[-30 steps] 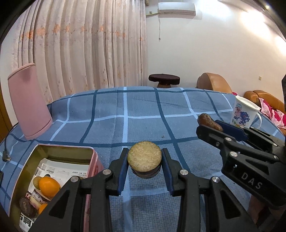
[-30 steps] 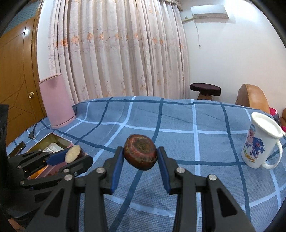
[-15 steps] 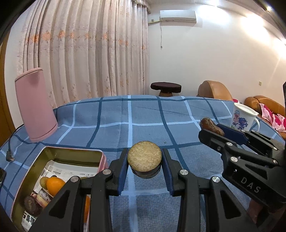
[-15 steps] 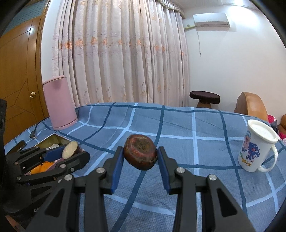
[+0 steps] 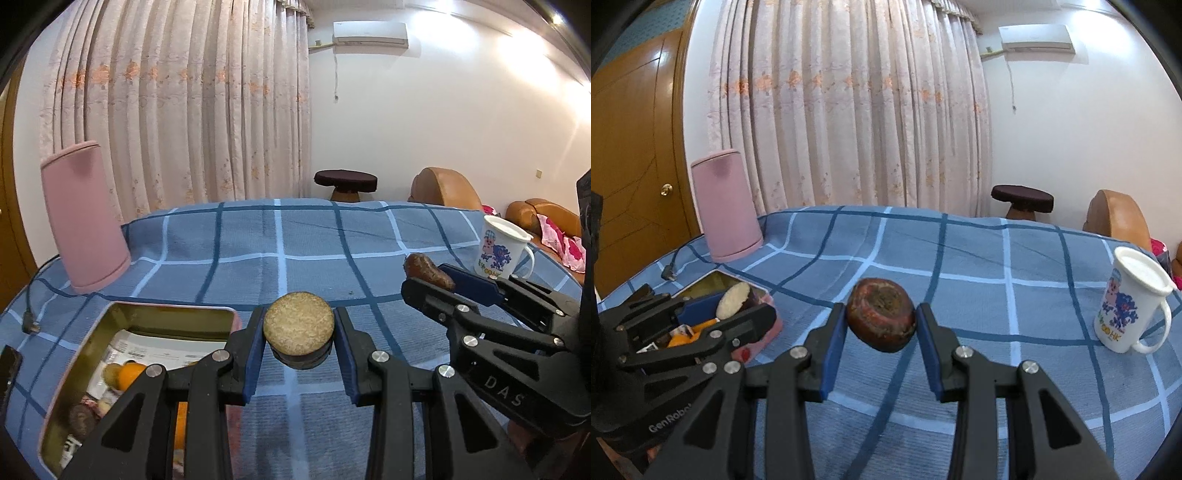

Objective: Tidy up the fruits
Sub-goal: 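Carry the dark red fruit and tuber slice over the pink tin with both tools, then lower both items into the tin and open both tools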

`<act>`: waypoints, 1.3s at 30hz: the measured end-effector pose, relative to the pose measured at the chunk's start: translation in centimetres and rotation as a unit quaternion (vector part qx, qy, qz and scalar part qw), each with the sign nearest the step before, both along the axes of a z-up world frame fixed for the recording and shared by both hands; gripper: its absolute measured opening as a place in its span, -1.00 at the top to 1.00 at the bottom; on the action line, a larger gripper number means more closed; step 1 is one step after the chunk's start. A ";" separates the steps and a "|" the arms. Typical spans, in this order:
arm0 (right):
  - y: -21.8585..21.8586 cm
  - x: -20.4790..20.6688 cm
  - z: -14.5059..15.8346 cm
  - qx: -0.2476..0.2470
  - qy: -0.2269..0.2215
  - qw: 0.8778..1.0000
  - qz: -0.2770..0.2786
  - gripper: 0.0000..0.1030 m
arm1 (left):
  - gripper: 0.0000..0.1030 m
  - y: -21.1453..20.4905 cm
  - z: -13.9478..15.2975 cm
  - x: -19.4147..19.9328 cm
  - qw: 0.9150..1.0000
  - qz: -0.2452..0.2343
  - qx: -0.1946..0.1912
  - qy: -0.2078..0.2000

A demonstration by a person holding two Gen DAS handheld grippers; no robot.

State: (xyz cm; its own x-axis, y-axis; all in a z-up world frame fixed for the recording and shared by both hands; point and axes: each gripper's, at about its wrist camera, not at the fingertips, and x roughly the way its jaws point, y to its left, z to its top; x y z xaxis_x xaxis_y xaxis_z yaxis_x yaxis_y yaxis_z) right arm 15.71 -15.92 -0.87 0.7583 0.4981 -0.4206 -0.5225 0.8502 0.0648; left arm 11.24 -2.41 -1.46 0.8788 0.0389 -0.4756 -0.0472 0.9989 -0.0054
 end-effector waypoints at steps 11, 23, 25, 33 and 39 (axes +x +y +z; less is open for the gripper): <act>4.1 -0.7 2.3 0.007 -0.009 0.999 0.047 0.20 | 0.27 3.5 1.6 -1.7 0.999 0.029 0.010 0.009; 10.2 -1.4 3.6 -0.008 -0.017 0.994 0.103 0.20 | 0.27 8.5 1.8 -2.6 0.997 0.071 0.007 0.022; 11.3 -1.3 3.5 -0.012 -0.012 0.994 0.112 0.20 | 0.27 9.5 1.6 -2.6 0.996 0.079 0.005 0.027; 15.1 -0.9 1.7 -0.030 0.023 0.990 0.137 0.20 | 0.27 13.1 0.3 -2.3 0.992 0.110 0.000 0.057; 16.6 -0.2 0.0 -0.047 0.064 0.986 0.145 0.20 | 0.27 14.2 -0.6 -2.1 0.991 0.113 -0.005 0.073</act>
State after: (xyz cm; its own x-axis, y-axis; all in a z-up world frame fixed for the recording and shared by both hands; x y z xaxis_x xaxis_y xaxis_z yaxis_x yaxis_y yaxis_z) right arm 15.55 0.69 -0.87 0.5283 0.6397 -0.5584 -0.7366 0.6723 0.0732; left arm 9.16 11.80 -2.03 0.7700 0.2206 -0.5987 -0.2698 0.9629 0.0078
